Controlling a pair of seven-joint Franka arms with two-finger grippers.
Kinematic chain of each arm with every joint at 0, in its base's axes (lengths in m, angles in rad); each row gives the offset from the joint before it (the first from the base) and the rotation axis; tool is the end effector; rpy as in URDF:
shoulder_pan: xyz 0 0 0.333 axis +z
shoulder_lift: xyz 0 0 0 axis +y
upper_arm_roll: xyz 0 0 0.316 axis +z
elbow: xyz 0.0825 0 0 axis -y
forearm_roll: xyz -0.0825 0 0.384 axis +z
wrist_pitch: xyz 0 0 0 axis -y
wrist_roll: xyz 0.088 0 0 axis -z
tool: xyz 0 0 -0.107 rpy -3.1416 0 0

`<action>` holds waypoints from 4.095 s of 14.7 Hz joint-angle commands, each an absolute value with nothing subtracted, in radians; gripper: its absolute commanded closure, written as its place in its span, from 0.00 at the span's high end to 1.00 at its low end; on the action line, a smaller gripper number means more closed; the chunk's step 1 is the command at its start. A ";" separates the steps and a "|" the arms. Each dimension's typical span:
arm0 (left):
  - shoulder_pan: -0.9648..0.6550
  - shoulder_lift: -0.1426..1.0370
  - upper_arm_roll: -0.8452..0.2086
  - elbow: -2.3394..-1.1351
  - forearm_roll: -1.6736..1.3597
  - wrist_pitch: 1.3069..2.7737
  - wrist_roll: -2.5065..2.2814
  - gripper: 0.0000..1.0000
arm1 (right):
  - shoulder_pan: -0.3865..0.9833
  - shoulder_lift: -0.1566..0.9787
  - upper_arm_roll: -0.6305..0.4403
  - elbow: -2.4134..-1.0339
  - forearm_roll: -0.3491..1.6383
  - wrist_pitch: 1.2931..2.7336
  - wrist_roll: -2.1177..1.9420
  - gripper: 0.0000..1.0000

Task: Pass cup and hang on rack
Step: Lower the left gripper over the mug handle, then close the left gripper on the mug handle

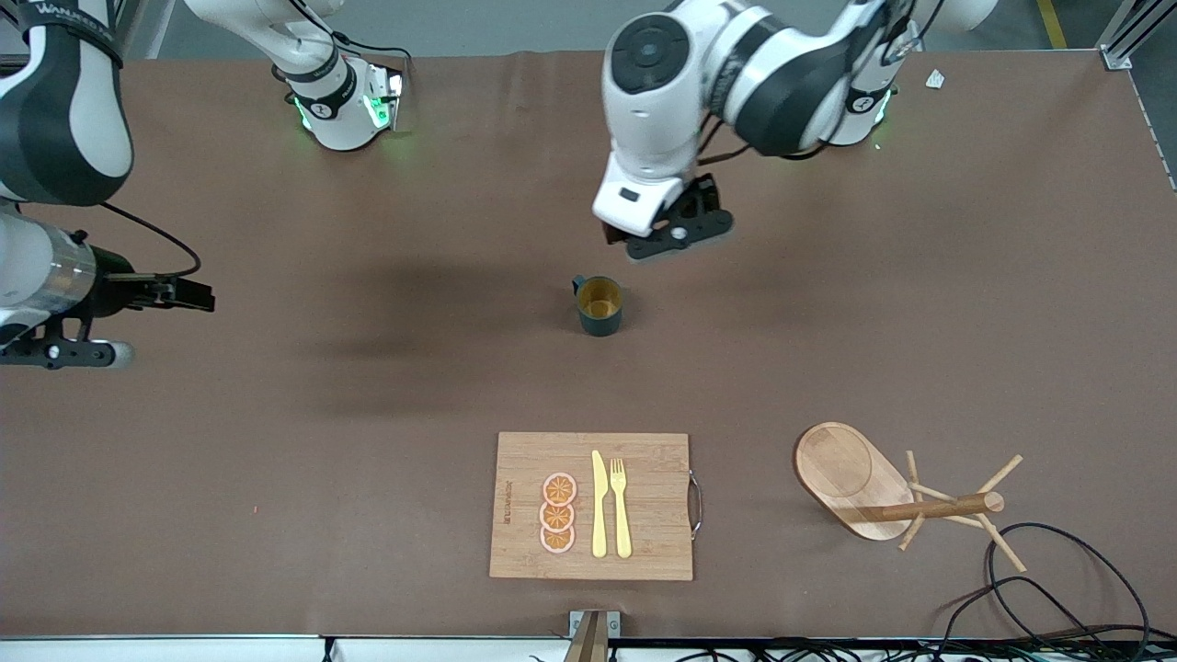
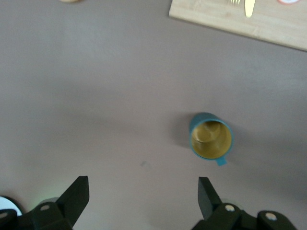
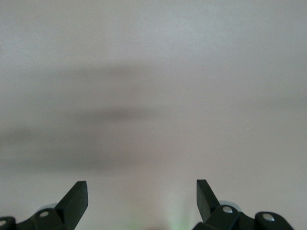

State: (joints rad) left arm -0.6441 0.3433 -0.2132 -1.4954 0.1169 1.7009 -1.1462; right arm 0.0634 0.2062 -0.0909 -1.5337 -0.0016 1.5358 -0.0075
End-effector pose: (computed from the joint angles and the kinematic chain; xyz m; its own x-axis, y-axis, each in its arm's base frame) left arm 0.4453 -0.4710 0.4668 0.9624 0.2712 -0.0154 0.2667 -0.9542 -0.1353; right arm 0.6021 -0.0121 0.5200 0.9792 -0.0214 -0.2020 -0.0180 -0.9997 0.0187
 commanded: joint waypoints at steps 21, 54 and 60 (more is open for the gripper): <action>-1.094 0.805 -0.195 -1.370 0.752 1.815 -2.207 0.95 | -0.029 0.201 -0.067 -1.399 0.006 1.408 -0.046 1.00; -1.154 0.953 -0.094 -1.338 1.003 1.778 -2.381 0.35 | -0.006 -0.095 -0.063 -1.606 0.017 1.411 0.025 1.00; -1.137 0.930 -0.095 -1.335 0.989 1.776 -2.370 0.07 | -0.009 -0.115 -0.063 -1.612 0.014 1.437 0.023 1.00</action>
State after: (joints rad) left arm -1.1465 0.9533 -0.0980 -1.3407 0.9881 1.7914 -2.3899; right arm -0.0079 -0.0806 -0.0635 -1.5683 0.0060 1.4075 0.0155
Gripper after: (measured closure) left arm 0.789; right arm 0.000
